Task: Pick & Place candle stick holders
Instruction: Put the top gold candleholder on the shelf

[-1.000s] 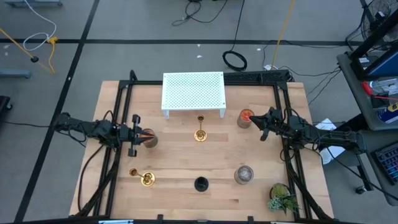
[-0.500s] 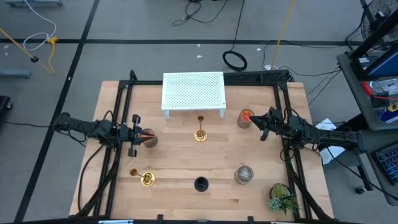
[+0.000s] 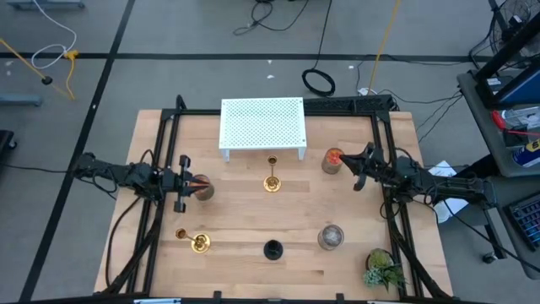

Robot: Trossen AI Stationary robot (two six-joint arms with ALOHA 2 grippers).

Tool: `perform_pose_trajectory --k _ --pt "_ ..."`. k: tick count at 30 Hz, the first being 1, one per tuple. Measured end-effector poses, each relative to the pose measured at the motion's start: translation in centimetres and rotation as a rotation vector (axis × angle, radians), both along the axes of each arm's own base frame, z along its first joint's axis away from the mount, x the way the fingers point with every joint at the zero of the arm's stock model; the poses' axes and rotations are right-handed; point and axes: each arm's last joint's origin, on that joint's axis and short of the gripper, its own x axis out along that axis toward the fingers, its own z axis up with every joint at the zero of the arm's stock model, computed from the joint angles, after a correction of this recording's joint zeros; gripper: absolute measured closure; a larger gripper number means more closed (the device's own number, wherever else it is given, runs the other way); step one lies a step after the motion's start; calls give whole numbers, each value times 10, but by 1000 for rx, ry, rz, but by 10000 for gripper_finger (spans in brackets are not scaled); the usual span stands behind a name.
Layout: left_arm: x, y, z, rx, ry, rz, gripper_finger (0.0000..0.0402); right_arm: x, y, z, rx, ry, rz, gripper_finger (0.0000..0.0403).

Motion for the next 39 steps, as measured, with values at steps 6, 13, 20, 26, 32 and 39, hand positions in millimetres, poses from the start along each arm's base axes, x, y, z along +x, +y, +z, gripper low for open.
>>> perform_pose_trajectory --k 6,13,20,26,32,39 --pt "0 1 0 -11 1 17 362 -1 0 9 -118 -50 -8 394" --pt "0 1 3 -38 -28 14 362 -1 8 30 -224 -271 250 394" --pt "-5 2 25 -107 -243 16 357 6 10 42 -330 -379 304 360" --pt "-7 4 33 -96 -198 67 305 29 7 41 -305 -231 318 288" --pt "-8 5 35 -50 -203 95 250 62 4 41 -214 -99 351 241" --pt "-8 7 35 -71 -197 168 223 115 -1 44 -167 20 373 227"
